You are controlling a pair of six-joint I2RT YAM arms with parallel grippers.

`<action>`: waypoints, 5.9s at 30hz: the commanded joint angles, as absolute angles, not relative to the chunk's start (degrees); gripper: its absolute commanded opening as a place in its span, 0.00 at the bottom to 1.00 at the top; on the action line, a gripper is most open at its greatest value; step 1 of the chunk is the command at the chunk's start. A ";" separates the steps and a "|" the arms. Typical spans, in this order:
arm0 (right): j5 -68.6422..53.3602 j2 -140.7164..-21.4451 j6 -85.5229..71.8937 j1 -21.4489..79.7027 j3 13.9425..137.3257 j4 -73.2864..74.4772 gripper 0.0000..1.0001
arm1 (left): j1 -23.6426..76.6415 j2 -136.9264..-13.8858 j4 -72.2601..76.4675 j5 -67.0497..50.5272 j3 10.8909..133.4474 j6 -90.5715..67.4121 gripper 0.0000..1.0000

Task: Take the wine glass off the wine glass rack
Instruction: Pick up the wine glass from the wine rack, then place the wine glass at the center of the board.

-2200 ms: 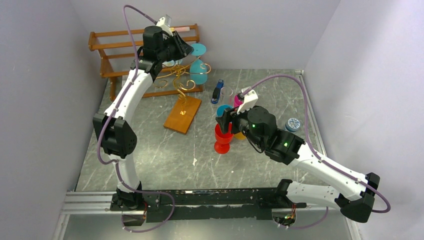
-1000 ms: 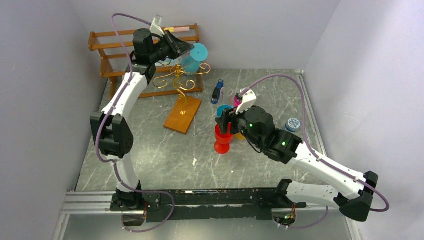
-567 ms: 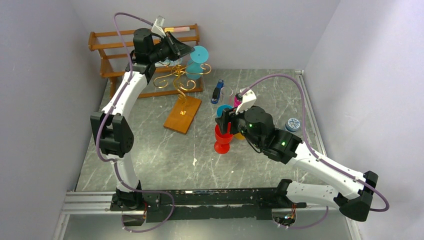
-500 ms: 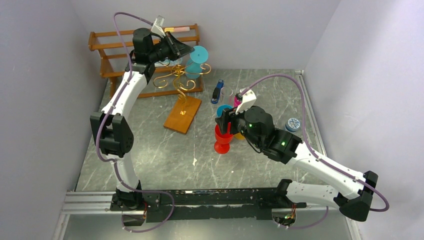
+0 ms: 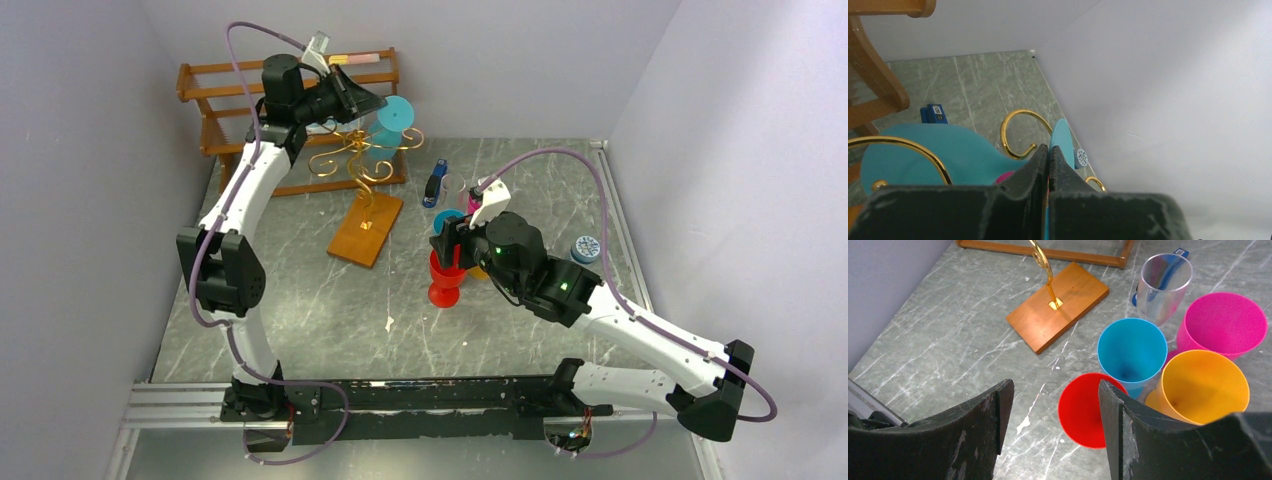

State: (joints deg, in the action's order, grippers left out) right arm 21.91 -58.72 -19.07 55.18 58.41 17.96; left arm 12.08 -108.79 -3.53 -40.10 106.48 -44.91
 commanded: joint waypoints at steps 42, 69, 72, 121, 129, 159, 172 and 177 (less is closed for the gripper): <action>25.62 -58.82 -18.20 54.93 59.48 17.11 0.67 | 9.74 -117.45 13.31 -41.29 118.15 -59.06 0.05; -3.10 -54.70 -34.10 24.74 63.08 4.33 0.73 | 24.72 -107.86 10.01 -47.38 112.48 -50.80 0.05; -5.92 -53.79 -34.48 24.55 63.66 2.41 0.73 | 25.57 -102.93 13.42 -46.70 105.81 -51.60 0.05; -53.03 -63.95 -47.50 25.40 59.03 -15.13 0.17 | 29.39 -65.30 19.42 -41.98 60.34 -55.00 0.05; -52.16 -63.45 -50.70 25.74 56.66 -17.84 0.06 | 29.39 -64.73 20.56 -41.62 59.38 -54.98 0.05; -48.42 -65.34 -50.45 28.89 56.49 -20.10 0.00 | 31.88 -58.43 6.50 -42.06 54.92 -46.22 0.53; -43.07 -64.76 -49.03 29.97 55.48 -18.38 0.00 | 33.30 -58.44 7.10 -42.54 54.14 -45.79 0.29; -41.17 -64.42 -49.81 29.95 54.50 -20.04 0.00 | 33.33 -58.40 4.52 -42.86 54.79 -43.94 0.27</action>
